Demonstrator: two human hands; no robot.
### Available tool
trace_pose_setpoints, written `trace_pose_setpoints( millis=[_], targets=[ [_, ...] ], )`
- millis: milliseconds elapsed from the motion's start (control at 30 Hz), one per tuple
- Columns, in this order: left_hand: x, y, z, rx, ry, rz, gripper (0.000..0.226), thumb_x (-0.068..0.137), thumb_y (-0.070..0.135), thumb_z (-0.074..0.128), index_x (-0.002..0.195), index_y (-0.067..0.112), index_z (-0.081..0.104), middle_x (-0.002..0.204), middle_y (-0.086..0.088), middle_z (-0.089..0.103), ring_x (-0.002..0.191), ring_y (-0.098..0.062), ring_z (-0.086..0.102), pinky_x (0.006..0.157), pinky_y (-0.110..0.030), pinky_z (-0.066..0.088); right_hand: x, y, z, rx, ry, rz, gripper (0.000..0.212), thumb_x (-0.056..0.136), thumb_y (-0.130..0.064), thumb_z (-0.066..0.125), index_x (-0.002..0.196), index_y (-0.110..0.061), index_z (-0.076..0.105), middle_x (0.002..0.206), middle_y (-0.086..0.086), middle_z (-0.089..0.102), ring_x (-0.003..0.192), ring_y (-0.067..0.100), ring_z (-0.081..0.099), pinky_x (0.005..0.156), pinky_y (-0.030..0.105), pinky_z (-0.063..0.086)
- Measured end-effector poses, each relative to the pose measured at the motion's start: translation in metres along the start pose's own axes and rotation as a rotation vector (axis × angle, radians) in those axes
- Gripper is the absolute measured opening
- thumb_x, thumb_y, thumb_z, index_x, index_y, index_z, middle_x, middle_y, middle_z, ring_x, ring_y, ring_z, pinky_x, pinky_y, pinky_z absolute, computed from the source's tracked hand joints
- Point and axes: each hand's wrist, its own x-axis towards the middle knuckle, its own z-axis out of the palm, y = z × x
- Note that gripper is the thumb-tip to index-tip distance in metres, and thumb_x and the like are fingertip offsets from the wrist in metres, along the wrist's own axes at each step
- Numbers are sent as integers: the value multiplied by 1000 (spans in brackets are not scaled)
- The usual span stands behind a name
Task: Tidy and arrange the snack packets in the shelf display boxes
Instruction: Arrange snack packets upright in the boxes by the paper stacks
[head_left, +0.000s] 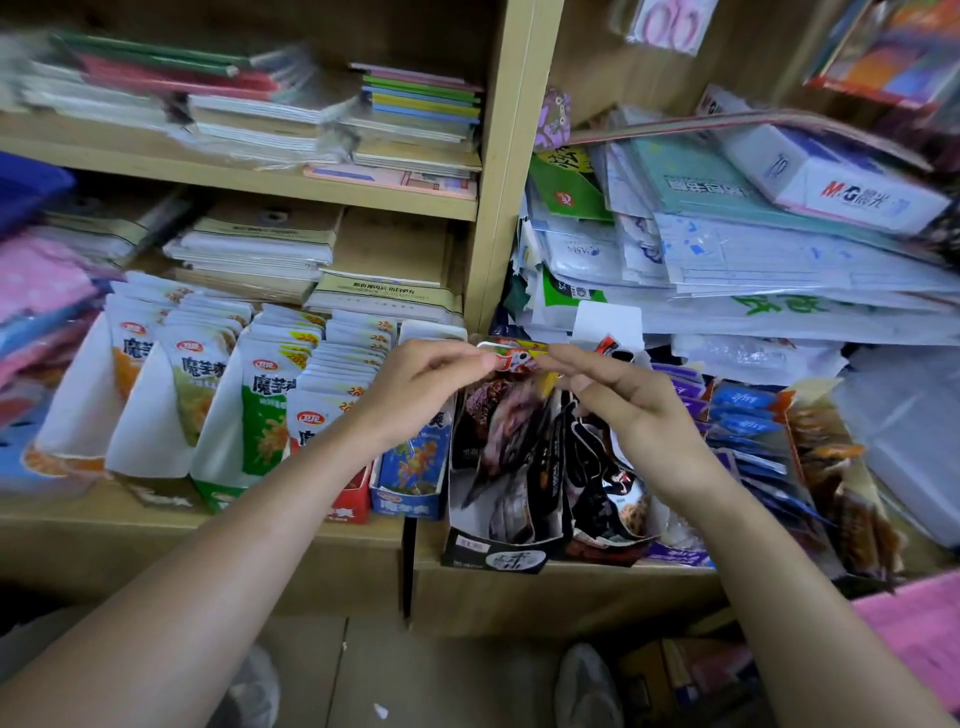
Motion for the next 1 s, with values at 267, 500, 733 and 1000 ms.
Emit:
trace_pose_setpoints(
  millis=[267, 500, 733, 1000],
  targets=[
    [-9, -2, 8, 468, -14, 132, 60, 68, 77, 61, 114, 40, 73, 103, 22, 63, 96, -2, 60, 80, -38, 53, 8, 10, 6, -444, -41, -108, 32, 94, -4, 64, 121, -20, 71, 108, -13, 69, 92, -2, 59, 85, 12, 42],
    [-21, 8, 20, 689, -76, 229, 51, 78, 69, 68, 119, 40, 70, 112, 22, 63, 105, -4, 57, 75, -27, 46, -8, 9, -6, -456, -138, -156, 55, 82, 18, 55, 120, -17, 72, 129, -6, 64, 125, 1, 55, 110, 11, 32],
    [-10, -6, 9, 538, 171, 276, 19, 90, 13, 73, 108, 17, 78, 93, 5, 73, 70, -13, 66, 69, -40, 60, -9, 21, -17, -644, -207, -199, 49, 75, 6, 78, 111, -26, 75, 120, -11, 68, 121, 7, 55, 116, 30, 31],
    [-4, -6, 12, 406, 191, 257, 33, 87, 9, 75, 110, 28, 62, 93, 24, 61, 78, -1, 65, 69, -27, 58, 0, 18, -8, -525, 143, -290, 6, 80, -20, 82, 83, -21, 77, 81, -21, 64, 85, 5, 54, 78, 23, 43]
  ],
)
